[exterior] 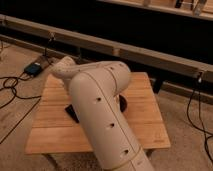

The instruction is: Wipe the white sponge on the table

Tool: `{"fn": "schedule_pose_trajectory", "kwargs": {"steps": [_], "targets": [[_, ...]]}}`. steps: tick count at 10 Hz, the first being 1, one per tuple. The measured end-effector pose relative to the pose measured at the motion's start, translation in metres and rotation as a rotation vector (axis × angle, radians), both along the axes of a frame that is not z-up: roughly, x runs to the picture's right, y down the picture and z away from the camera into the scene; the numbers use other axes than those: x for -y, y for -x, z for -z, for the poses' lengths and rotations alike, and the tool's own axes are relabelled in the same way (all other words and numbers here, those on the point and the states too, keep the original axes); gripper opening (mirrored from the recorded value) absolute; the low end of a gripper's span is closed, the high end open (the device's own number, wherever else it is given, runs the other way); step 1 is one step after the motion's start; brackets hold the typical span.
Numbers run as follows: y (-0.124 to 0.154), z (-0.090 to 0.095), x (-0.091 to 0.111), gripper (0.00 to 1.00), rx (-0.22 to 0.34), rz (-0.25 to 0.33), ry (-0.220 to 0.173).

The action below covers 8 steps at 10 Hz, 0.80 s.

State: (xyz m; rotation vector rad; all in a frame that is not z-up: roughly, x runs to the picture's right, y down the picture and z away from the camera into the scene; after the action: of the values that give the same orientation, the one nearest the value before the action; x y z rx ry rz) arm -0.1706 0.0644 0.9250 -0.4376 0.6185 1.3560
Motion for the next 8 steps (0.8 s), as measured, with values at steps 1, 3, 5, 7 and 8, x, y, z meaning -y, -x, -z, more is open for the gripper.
{"fn": "schedule_pose_trajectory", "kwargs": {"steps": [1,3,5,7,8], "targets": [[0.011,0.003,-0.004,0.0,0.024,0.006,-0.003],[0.024,0.015,-0.019,0.0,0.049,-0.008,0.009],[0.029,0.036,-0.043,0.0,0.056,-0.046,0.031],[0.028,0.056,-0.065,0.0,0.057,-0.073,0.041],[0.024,0.068,-0.078,0.0,0.053,-0.092,0.043]]}}
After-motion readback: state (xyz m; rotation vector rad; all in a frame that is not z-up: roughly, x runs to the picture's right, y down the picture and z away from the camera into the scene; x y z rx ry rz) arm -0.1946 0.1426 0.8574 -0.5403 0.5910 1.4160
